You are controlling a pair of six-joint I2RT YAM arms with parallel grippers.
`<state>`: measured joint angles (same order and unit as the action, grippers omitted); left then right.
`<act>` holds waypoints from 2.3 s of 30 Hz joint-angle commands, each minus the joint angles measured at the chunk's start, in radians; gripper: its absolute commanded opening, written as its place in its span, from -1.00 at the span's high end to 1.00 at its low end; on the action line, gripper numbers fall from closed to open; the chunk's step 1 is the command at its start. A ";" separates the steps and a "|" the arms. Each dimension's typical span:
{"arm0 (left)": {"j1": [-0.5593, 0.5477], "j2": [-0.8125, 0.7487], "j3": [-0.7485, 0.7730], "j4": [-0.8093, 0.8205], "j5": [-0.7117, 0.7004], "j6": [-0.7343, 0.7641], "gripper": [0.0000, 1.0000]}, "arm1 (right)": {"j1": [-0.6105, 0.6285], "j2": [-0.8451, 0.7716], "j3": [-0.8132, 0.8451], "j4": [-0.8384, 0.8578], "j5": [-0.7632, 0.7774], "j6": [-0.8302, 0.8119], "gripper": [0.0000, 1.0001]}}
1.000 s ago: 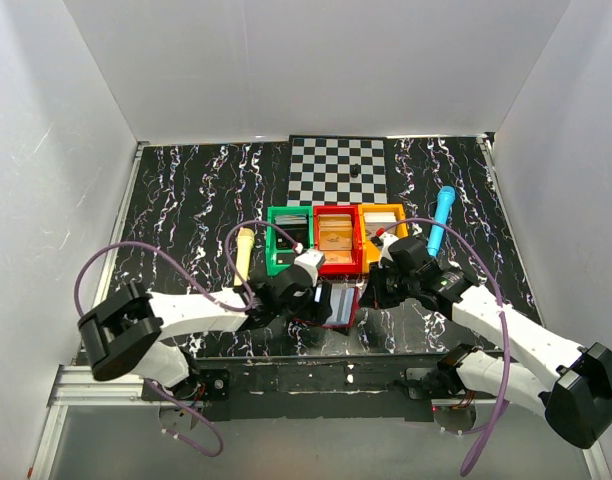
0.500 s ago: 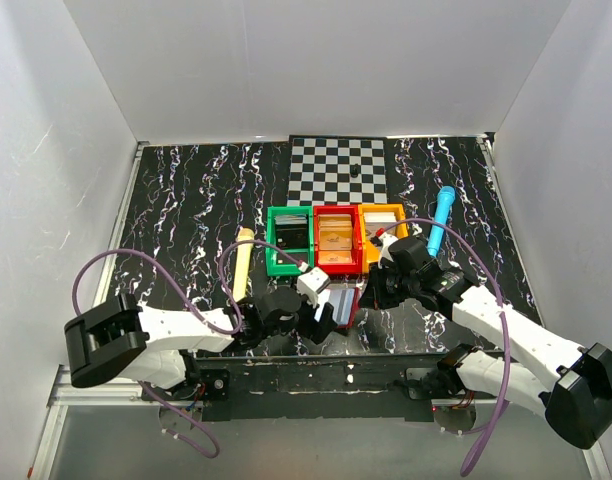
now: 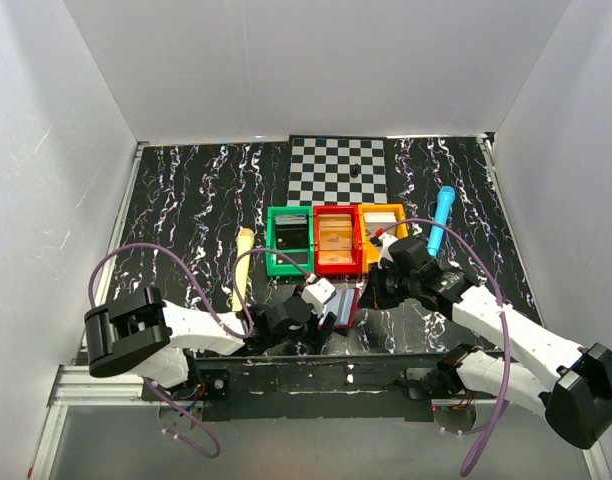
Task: Take the credit cards out of the card holder
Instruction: Remove the credit card from the card holder.
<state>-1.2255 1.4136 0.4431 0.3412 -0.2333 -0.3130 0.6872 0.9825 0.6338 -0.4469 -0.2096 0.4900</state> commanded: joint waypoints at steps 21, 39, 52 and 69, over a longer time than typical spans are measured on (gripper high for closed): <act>-0.023 0.025 0.074 -0.059 -0.187 -0.026 -0.30 | -0.003 -0.019 0.040 0.004 -0.013 -0.010 0.97; -0.023 -0.031 0.085 -0.059 -0.224 -0.035 -0.33 | -0.003 -0.018 0.037 0.004 -0.020 -0.013 0.97; -0.023 -0.047 0.105 -0.142 -0.296 -0.074 -0.35 | -0.003 -0.013 0.038 0.005 -0.020 -0.016 0.97; -0.022 -0.128 0.112 -0.244 -0.439 -0.120 -0.43 | -0.003 -0.008 0.050 -0.003 -0.020 -0.027 0.97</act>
<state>-1.2442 1.3495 0.5270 0.1299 -0.6025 -0.4126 0.6868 0.9810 0.6338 -0.4473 -0.2153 0.4885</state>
